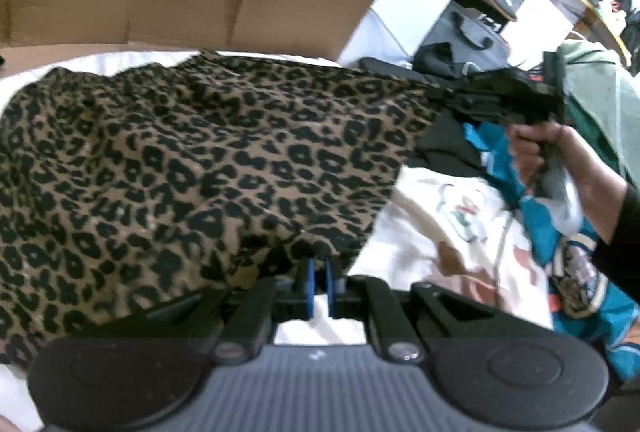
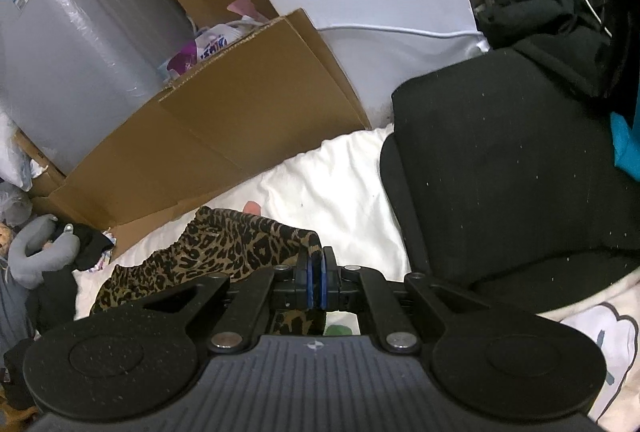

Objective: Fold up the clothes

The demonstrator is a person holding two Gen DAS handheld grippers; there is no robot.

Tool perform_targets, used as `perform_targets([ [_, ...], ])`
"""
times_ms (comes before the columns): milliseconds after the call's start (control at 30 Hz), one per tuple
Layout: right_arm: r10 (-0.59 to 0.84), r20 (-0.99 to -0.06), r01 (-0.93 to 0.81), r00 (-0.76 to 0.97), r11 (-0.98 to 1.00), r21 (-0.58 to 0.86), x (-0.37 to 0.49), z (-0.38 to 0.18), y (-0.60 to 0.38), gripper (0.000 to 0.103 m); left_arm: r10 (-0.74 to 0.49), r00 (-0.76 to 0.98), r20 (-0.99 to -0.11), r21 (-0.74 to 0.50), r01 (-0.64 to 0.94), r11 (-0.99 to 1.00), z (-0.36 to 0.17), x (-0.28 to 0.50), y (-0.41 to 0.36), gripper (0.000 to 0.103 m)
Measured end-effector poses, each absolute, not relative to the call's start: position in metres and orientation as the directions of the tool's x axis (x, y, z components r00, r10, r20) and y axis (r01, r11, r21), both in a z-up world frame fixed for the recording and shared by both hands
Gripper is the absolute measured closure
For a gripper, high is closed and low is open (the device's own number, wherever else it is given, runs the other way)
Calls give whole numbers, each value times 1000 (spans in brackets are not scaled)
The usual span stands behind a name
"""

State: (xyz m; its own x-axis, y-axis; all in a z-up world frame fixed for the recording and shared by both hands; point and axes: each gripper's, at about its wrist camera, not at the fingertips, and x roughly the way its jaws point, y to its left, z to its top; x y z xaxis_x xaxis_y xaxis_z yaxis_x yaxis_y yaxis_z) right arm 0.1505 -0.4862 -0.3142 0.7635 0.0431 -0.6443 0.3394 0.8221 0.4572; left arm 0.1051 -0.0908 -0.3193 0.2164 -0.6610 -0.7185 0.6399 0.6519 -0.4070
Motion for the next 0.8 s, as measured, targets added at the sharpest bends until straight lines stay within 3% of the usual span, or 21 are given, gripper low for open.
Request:
perform_targets([
  [467,-33,-638,364,769,843,396,156,-307,-484,101,-720,54,-692,-526,646,553,-351,86,-109,97],
  [633,-45,-701,425,711,822,378,157,-337,-496,100,-666,31,-745,-497,641,585,-373,82,-110,97],
  [800,-52,-774,538,631,748,389,149,-376,-514,90,-645,20,-764,-482,647,591,-381,77,-103,97],
])
